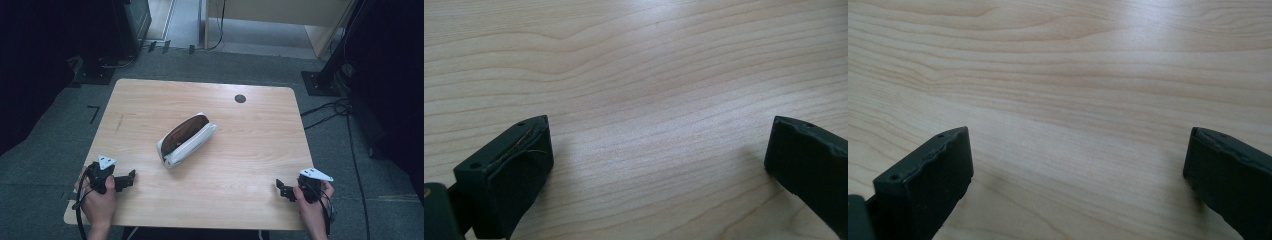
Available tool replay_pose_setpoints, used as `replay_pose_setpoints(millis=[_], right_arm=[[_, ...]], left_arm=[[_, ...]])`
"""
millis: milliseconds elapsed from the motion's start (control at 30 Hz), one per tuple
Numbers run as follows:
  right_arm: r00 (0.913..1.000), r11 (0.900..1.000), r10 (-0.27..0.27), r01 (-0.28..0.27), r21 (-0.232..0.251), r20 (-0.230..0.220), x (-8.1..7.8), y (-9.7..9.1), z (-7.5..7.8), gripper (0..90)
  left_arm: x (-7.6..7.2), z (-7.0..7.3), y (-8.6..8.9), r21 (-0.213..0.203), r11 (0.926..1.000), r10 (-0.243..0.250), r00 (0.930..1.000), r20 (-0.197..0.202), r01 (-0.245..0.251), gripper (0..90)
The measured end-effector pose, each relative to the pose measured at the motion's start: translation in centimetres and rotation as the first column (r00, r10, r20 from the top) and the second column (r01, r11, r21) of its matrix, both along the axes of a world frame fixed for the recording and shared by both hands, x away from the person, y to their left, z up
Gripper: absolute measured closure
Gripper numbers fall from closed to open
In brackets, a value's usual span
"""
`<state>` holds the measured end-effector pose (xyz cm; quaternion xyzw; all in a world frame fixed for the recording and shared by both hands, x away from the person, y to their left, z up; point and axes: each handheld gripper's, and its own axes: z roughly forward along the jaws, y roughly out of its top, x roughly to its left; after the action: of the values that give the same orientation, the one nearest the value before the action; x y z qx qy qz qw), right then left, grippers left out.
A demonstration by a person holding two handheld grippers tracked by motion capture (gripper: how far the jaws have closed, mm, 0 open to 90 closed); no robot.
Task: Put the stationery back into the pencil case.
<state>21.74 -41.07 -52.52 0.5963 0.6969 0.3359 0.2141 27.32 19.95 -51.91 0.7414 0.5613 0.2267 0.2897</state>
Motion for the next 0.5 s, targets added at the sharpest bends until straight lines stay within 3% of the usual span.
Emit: replay_pose_setpoints(millis=[67, 133, 200, 500], right_arm=[[0.9999, 0.9999, -0.014, 0.014, -0.009, -0.001, -0.16, 0.01, -0.04, 0.0], [0.9993, 0.9980, -0.038, 0.037, -0.050, -0.006, -0.55, -0.10, -0.09, 1.2], [0.9999, 0.9970, -0.013, 0.013, -0.076, -0.002, -0.77, -0.17, -0.13, 2.4], [0.9999, 0.9971, -0.011, 0.011, -0.076, -0.002, -0.71, 0.39, -0.12, 2.4]], left_arm=[[0.00, 0.00, 0.00, 0.000, 1.0000, 0.000, 1.0000, 0.000, 0.000, 0.0], [0.00, 0.00, 0.00, -0.001, 1.0000, 0.000, 1.0000, 0.000, 0.000, 0.0], [0.00, 0.00, 0.00, -0.001, 1.0000, 0.000, 1.0000, 0.000, 0.000, 0.0], [0.00, 0.00, 0.03, -0.001, 1.0000, -0.001, 1.0000, -0.001, 0.001, 0.0]])
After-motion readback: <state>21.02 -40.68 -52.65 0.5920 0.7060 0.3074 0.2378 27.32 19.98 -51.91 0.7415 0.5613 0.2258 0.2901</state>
